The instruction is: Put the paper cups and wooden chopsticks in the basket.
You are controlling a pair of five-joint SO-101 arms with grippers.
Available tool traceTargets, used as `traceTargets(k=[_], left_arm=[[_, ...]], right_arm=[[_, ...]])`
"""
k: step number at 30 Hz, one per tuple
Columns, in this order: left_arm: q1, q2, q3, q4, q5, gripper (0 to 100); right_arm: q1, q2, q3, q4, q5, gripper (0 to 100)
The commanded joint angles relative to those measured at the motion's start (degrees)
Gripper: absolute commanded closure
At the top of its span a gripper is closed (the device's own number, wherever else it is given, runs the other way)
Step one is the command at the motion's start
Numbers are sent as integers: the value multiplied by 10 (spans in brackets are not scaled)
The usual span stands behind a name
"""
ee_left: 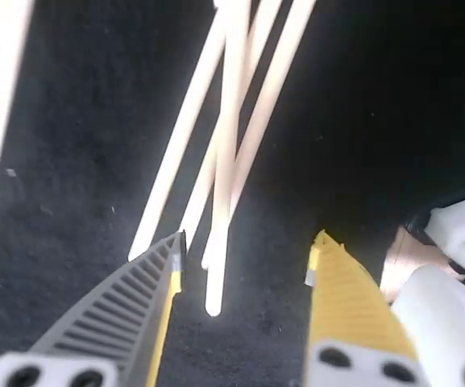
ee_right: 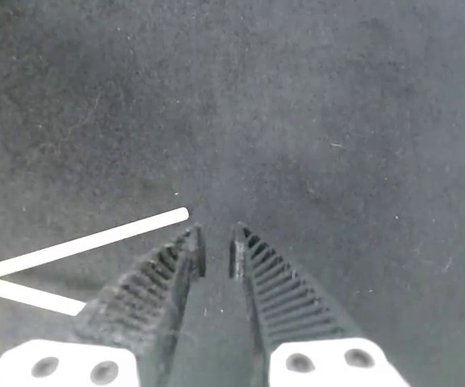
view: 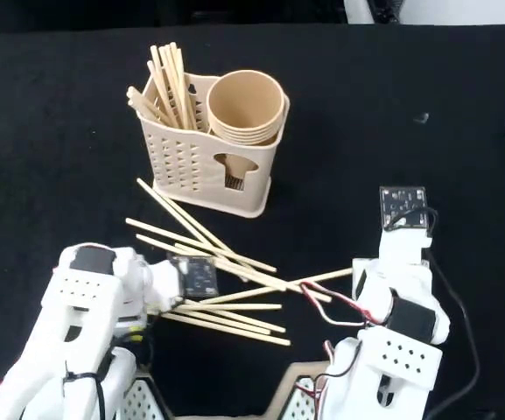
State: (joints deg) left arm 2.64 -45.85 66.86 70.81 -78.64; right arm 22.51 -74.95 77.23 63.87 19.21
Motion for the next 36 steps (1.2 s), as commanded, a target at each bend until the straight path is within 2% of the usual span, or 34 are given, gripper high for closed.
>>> traceTargets(k=[1,5,8,13,23,29,36], left_arm=[[109,-6,-36,-6,125,741],[193,0,-18,-96,280,740],[209,0,19,-160,319,739],[204,0,66,-203,321,743],[209,0,73,-193,322,751],[211,-1,73,-184,322,953],[212,-6,80,-176,322,961]], right_arm=[[-10,-10,-2,-13,-4,928],[-10,-10,-2,-13,-4,928],[-10,-10,-2,-13,-4,928],[-10,-10,-2,-13,-4,928],[-10,-10,-2,-13,-4,928],[-10,-10,-1,-13,-4,928],[-10,-10,-1,-13,-4,928]])
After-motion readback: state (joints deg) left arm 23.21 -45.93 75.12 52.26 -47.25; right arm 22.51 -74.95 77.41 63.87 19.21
